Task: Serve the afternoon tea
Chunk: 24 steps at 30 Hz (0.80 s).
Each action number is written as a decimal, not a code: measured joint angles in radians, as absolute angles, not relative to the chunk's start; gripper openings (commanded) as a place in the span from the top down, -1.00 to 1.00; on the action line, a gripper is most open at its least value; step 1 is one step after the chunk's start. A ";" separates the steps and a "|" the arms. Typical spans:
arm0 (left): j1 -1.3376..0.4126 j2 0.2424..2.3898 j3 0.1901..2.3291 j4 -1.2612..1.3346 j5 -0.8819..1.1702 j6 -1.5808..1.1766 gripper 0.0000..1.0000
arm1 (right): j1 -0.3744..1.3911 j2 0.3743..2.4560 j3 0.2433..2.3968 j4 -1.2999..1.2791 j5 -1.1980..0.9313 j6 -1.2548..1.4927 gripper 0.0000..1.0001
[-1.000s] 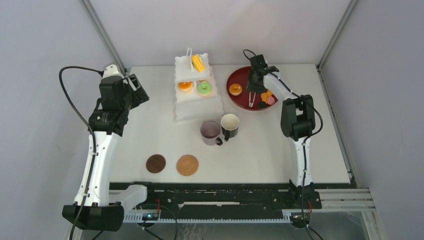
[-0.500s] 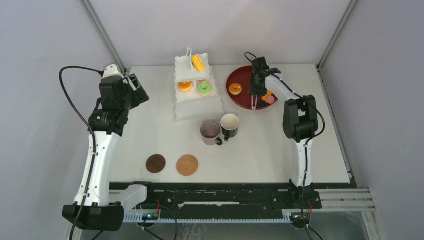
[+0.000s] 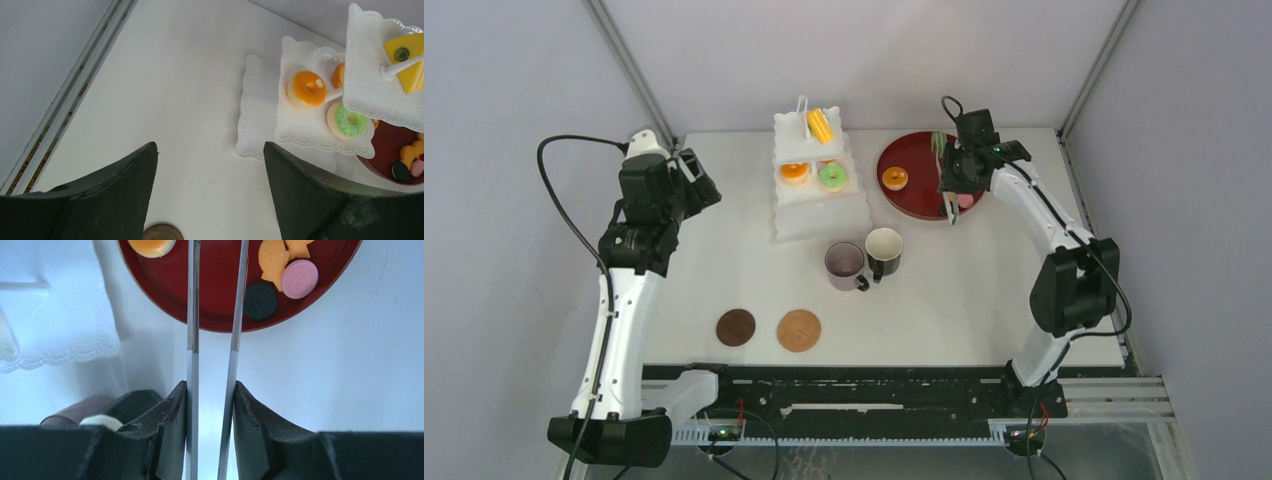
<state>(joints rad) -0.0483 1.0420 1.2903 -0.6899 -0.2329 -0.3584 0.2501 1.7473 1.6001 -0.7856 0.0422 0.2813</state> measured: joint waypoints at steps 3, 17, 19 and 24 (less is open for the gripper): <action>-0.048 1.029 1.290 -0.690 -0.232 -0.359 -0.64 | 0.253 1.681 1.574 -0.800 0.028 0.273 0.91; -0.048 0.985 1.290 -0.694 -0.229 -0.359 -0.65 | 0.463 1.390 1.644 -0.912 -0.021 0.213 0.89; -0.048 0.982 1.290 -0.698 -0.229 -0.359 -0.65 | 0.518 1.389 1.689 -0.914 -0.036 0.199 0.88; -0.048 0.974 1.290 -0.702 -0.229 -0.360 -0.65 | 0.657 1.433 1.797 -0.924 -0.062 0.153 0.88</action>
<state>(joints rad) -0.0483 0.9737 1.2903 -0.7025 -0.2287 -0.3595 0.6575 1.4334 1.7969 -0.9241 -0.0624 0.1528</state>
